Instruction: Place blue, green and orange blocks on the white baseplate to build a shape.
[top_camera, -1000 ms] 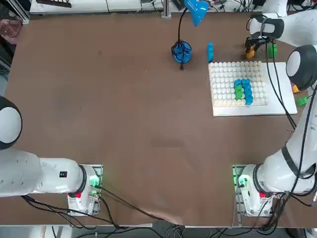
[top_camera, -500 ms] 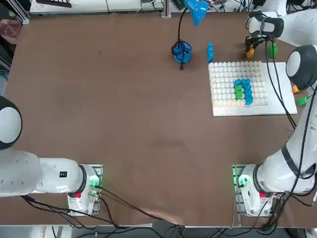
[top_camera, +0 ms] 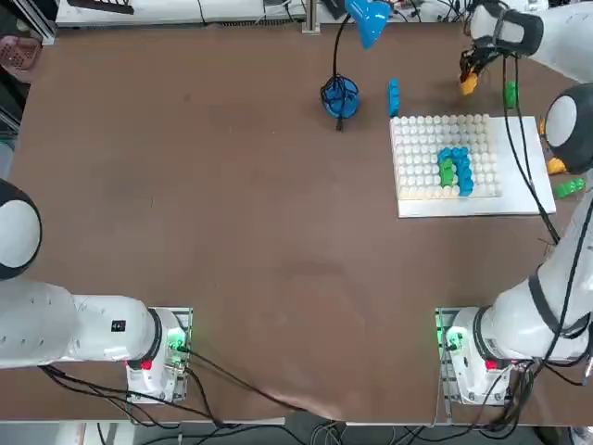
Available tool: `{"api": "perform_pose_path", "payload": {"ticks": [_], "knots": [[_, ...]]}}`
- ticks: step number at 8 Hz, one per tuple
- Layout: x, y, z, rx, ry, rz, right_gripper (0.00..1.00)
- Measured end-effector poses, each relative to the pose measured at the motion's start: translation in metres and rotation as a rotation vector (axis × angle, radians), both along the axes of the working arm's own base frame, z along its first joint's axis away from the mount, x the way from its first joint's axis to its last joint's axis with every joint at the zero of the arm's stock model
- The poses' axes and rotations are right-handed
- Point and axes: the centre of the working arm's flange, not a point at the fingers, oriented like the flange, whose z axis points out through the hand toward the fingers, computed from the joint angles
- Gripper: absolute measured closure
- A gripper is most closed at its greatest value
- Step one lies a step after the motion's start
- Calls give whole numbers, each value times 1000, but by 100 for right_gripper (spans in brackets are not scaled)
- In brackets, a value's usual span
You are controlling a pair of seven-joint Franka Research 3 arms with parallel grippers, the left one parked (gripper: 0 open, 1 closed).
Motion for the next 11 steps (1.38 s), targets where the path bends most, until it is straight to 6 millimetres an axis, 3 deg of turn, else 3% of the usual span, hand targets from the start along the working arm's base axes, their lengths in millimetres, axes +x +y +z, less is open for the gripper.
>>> {"api": "perform_pose_path", "payload": {"ticks": [2,3,7,11], "knots": [[-27,43,49,16,4,140,65],[-47,65,55,15,20,233,65],[-114,117,27,0,34,684,65],[-171,168,-8,-15,-10,952,65]]}}
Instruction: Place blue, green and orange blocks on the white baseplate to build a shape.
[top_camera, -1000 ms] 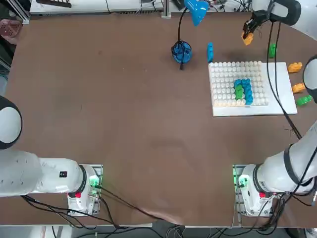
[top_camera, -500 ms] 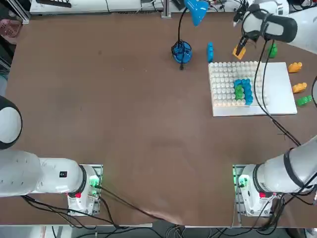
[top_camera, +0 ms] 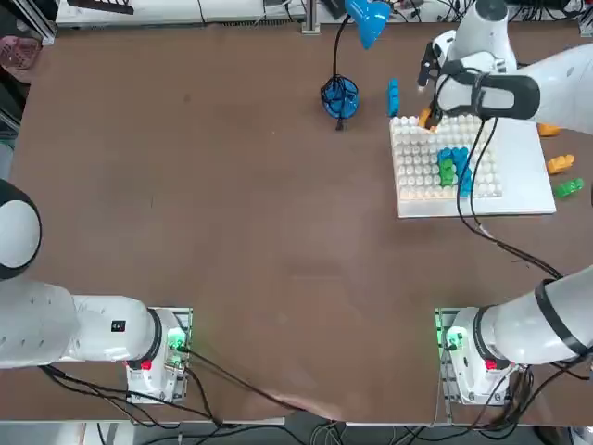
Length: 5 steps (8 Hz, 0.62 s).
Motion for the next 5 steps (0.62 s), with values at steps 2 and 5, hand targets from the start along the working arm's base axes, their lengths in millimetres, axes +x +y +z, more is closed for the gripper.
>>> {"api": "perform_pose_path", "payload": {"ticks": [2,5], "knots": [[-15,1,-15,-4,-2,92,65],[-28,-10,-33,-9,-4,175,65]]}}
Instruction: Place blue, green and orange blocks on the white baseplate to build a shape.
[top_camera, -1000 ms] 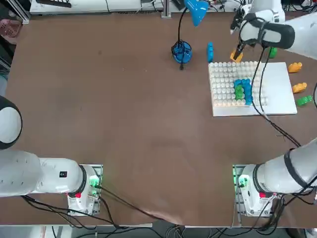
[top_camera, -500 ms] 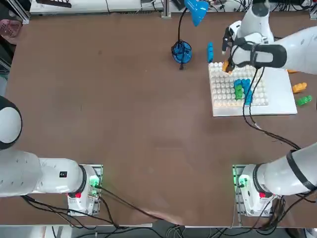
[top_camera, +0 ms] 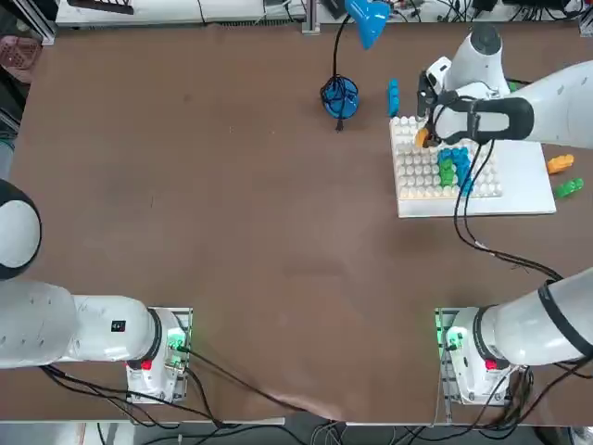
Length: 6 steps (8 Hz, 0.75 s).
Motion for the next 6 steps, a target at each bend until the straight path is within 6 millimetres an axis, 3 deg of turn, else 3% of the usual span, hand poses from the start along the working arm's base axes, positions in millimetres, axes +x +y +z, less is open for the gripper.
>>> {"api": "perform_pose_path", "payload": {"ticks": [6], "knots": [[-24,-19,-18,-12,30,46,65]]}}
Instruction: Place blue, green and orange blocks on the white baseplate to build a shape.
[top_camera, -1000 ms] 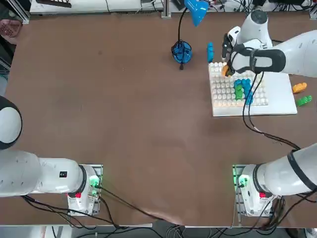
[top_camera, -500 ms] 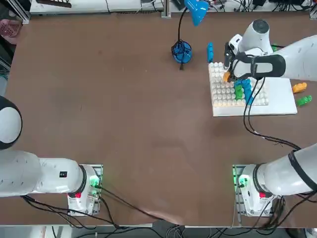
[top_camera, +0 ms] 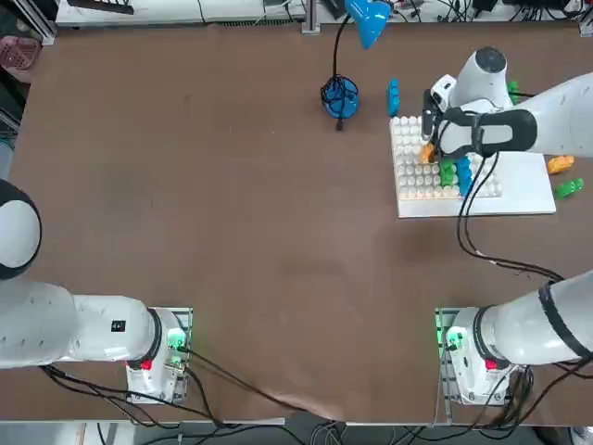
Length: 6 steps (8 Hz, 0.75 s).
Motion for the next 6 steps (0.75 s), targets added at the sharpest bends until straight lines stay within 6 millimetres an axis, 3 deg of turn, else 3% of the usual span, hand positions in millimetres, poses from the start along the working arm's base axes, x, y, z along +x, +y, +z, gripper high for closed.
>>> {"api": "perform_pose_path", "payload": {"ticks": [6], "knots": [[-2,-6,-4,-9,-27,40,65]]}}
